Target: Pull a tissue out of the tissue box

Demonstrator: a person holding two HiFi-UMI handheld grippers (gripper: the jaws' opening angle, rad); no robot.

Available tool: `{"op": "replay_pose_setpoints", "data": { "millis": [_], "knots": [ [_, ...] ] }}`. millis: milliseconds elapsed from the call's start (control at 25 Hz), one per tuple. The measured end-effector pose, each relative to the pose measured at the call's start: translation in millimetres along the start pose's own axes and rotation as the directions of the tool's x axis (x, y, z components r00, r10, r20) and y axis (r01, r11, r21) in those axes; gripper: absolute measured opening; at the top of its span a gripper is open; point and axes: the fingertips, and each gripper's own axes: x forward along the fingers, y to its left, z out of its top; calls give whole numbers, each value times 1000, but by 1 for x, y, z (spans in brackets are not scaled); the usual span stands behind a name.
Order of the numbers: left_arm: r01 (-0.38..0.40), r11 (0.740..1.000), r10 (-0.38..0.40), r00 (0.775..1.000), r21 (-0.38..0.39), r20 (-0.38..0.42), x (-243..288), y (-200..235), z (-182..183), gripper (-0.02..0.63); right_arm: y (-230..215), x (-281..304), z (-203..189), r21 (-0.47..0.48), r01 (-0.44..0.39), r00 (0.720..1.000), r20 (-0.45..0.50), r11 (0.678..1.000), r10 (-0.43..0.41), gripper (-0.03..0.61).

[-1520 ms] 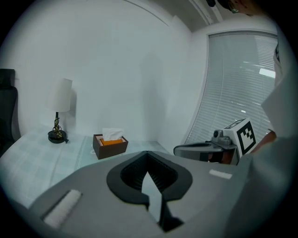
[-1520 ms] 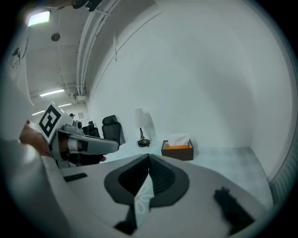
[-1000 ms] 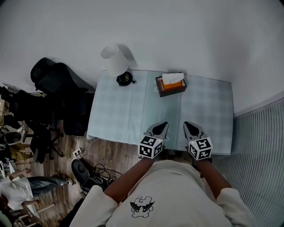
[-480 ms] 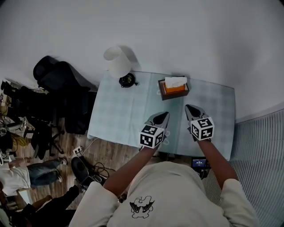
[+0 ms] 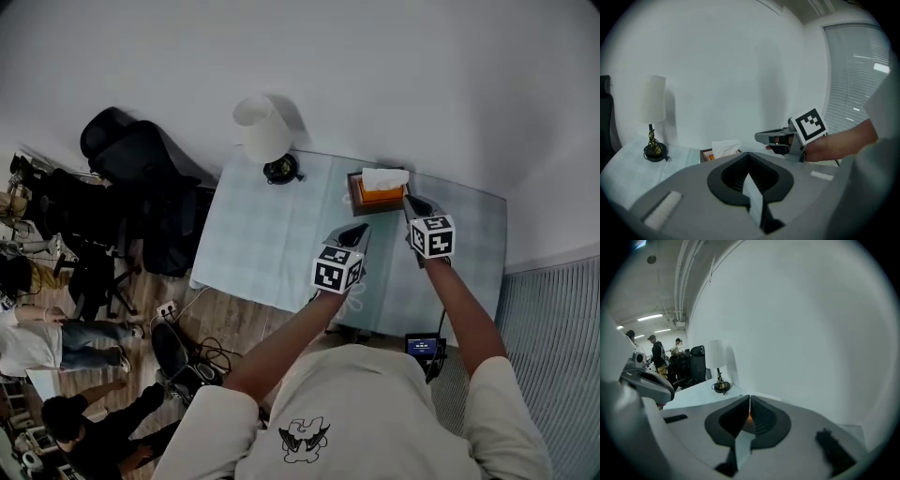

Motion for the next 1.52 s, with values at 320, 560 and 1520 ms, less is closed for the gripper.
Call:
{"op": "replay_pose_setpoints", "data": {
  "millis": [320, 560, 1520],
  "knots": [
    [-45, 998, 43, 998, -54, -39, 56, 43, 12, 6, -30, 47, -23, 20, -2, 995, -104, 1000, 4, 36],
    [-67, 994, 60, 995, -83, -80, 76, 59, 7, 8, -48, 71, -45, 27, -19, 987, -157, 999, 23, 126],
    [-97, 992, 89, 991, -86, -95, 73, 56, 4, 12, -73, 127, -69, 26, -50, 962, -266, 998, 55, 172]
  ]
}}
